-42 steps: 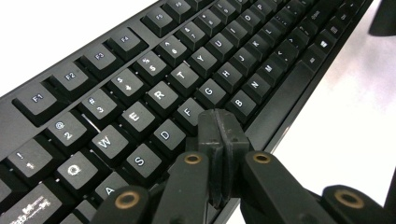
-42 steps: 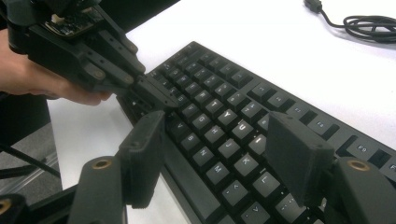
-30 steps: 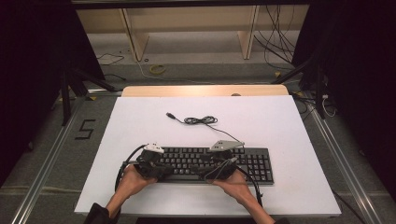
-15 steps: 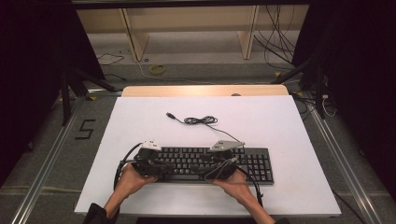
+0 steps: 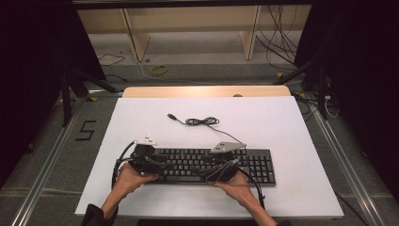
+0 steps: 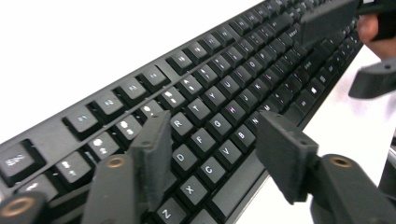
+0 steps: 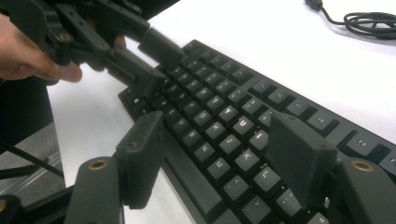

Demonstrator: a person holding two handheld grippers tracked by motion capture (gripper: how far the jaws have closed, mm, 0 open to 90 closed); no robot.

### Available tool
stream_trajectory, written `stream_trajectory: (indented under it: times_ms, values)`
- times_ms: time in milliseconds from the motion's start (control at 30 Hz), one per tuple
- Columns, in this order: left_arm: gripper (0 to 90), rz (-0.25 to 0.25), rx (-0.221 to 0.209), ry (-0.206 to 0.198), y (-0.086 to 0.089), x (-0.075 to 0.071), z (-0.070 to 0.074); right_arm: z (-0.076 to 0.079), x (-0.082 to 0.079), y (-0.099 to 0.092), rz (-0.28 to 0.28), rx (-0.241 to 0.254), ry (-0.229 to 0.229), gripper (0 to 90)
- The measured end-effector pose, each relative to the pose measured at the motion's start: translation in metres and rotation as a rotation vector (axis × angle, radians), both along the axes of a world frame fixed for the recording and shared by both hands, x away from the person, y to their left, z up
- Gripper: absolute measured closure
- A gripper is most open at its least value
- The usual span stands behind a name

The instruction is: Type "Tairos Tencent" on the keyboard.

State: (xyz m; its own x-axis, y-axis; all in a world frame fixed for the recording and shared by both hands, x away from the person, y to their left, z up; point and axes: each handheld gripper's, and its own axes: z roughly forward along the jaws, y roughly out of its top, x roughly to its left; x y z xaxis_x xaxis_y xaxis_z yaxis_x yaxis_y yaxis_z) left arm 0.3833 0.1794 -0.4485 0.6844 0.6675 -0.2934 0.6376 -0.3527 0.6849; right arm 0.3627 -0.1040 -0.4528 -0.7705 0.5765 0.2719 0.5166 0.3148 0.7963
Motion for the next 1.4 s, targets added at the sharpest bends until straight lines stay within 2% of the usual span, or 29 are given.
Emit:
stream_trajectory:
  times_ms: [200, 367, 767, 933, 1200, 1400]
  values:
    - [32.6, 0.037, -0.021, -0.011, 0.005, 0.003, 0.003, -0.002, 0.000, 0.002, 0.008, -0.009, 0.003, 36.2]
    - [29.6, 0.053, -0.025, -0.016, 0.007, 0.006, 0.004, -0.002, -0.001, 0.002, 0.009, -0.006, 0.003, 35.9]
    - [33.1, 0.076, -0.020, -0.009, 0.009, 0.016, 0.003, -0.002, 0.000, 0.003, 0.011, -0.001, 0.004, 36.0]
    - [40.6, 0.084, -0.011, -0.009, 0.010, 0.020, 0.003, -0.002, 0.000, 0.003, 0.011, -0.001, 0.004, 36.0]
    - [66.1, 0.082, 0.033, -0.024, 0.006, 0.023, 0.000, -0.002, 0.000, 0.003, 0.012, 0.000, 0.003, 36.0]
    - [79.5, 0.041, 0.063, -0.016, 0.001, 0.023, -0.004, -0.002, 0.000, 0.003, 0.013, -0.001, 0.005, 36.2]
